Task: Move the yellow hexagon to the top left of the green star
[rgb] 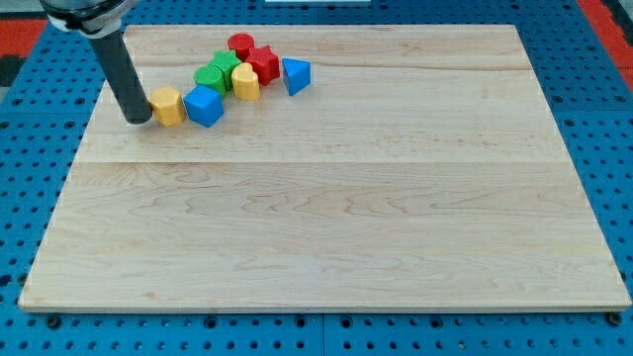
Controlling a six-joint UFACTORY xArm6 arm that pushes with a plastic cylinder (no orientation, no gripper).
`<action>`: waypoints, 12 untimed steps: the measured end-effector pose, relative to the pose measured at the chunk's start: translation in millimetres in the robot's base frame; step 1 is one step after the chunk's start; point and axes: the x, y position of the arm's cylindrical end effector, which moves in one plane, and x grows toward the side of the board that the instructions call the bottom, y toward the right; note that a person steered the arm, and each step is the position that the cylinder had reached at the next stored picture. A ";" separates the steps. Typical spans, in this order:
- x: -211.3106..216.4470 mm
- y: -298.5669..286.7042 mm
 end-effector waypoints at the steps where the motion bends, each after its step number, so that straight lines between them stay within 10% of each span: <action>1: -4.1 19.9; 8: -80.2 -16.8; 12: -92.0 58.0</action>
